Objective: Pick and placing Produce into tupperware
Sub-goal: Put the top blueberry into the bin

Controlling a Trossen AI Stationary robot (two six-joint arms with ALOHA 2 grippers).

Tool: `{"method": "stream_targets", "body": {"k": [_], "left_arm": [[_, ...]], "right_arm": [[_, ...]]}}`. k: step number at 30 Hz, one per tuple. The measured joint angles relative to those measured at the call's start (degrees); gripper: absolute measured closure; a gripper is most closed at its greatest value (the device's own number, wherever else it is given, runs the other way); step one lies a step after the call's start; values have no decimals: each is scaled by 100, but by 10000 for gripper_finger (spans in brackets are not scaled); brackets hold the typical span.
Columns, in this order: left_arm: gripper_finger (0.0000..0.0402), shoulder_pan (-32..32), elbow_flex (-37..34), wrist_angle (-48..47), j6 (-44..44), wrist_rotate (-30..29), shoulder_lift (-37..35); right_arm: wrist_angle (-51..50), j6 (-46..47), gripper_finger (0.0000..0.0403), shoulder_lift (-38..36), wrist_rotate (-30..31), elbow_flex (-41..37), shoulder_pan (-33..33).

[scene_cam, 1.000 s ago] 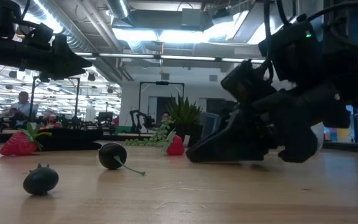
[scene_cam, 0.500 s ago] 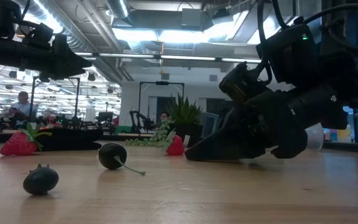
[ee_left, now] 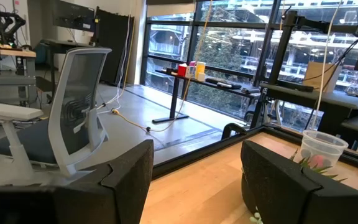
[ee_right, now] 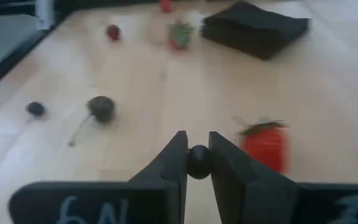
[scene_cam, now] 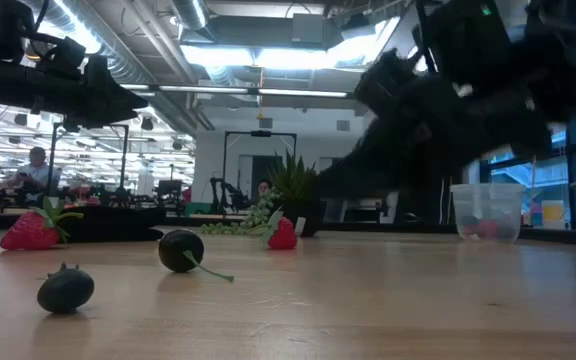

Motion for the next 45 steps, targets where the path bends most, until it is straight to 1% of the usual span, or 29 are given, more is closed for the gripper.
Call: {"method": "stream_targets", "body": {"k": [5, 8, 13, 16, 20, 23, 26, 30, 37, 40, 45], "left_arm": [[166, 2, 0, -2, 1, 0, 0], [166, 2, 0, -2, 1, 0, 1], [166, 0, -2, -2, 3, 0, 0], [166, 0, 0, -2, 5, 0, 0], [166, 1, -1, -2, 6, 0, 0], [166, 0, 0, -2, 8, 0, 1], [166, 0, 0, -2, 23, 0, 0], [166, 1, -2, -2, 25, 0, 1], [166, 2, 0, -2, 23, 0, 0], [166, 1, 0, -2, 24, 0, 2], [166, 2, -2, -2, 23, 0, 0]], "right_arm": [[-1783, 159, 347, -1448, 12, -13, -340], [-3153, 389, 348, -2367, 16, -10, -668], [-5378, 1185, 348, -3799, 36, -10, -1269], [-6601, 1845, 349, -4585, 21, -10, -1681], [-8014, 2390, 349, -5462, 40, -10, -2256], [-8668, 2540, 349, -5907, 34, -10, -2714], [-8966, 2547, 349, -6135, 38, -10, -3153], [-9261, 2531, 349, -6142, 32, -10, -3672], [-9670, 2335, 349, -5842, 30, -10, -4372], [-9662, 2094, 349, -5666, 29, -10, -4599], [-9659, 1943, 349, -5294, 18, -10, -4912]]}}
